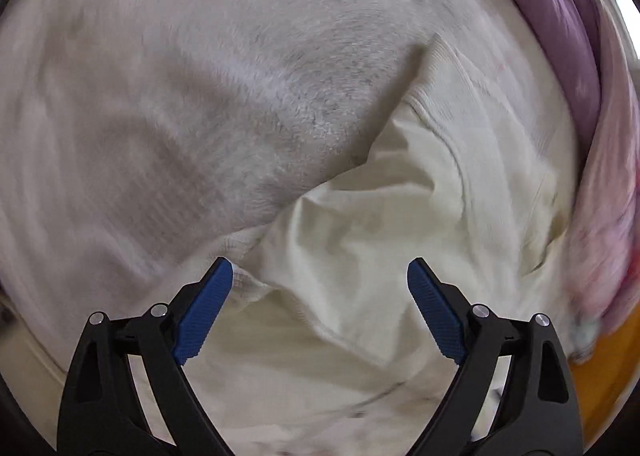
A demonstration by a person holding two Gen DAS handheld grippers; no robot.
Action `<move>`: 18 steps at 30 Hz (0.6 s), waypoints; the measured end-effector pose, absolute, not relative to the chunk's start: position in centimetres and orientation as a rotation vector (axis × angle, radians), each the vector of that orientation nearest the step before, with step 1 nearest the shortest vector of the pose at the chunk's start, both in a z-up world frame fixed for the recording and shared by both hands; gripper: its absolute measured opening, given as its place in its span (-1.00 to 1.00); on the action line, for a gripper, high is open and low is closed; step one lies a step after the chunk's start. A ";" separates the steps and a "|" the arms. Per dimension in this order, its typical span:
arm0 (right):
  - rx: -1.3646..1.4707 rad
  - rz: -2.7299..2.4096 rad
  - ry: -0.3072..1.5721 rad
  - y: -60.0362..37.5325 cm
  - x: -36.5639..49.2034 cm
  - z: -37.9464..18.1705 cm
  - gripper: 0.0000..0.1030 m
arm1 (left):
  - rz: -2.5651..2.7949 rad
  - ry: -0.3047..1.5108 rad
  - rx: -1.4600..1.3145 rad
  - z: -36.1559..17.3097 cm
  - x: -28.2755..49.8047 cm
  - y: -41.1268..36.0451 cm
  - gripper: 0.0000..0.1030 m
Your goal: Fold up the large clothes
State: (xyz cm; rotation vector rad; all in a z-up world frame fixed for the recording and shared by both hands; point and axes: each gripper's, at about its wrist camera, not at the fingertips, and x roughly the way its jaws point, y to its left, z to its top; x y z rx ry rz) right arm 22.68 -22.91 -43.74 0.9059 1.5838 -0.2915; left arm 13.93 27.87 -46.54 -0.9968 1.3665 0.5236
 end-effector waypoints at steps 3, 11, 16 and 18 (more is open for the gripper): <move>0.838 -0.273 1.557 -22.1 23.5 -42.9 0.25 | 0.530 1.396 -0.860 -46.6 15.0 28.0 -0.07; 0.387 -0.355 1.558 -18.8 24.6 -43.5 -0.61 | 0.504 1.542 -0.700 -48.4 15.7 28.4 -0.79; 0.371 -0.385 1.555 -18.5 24.1 -44.8 -0.61 | 0.452 1.567 -0.612 -48.9 15.8 27.6 -0.79; 0.360 -0.388 1.561 -18.5 24.2 -45.1 -0.61 | 0.438 1.581 -0.553 -48.8 16.0 27.2 -0.79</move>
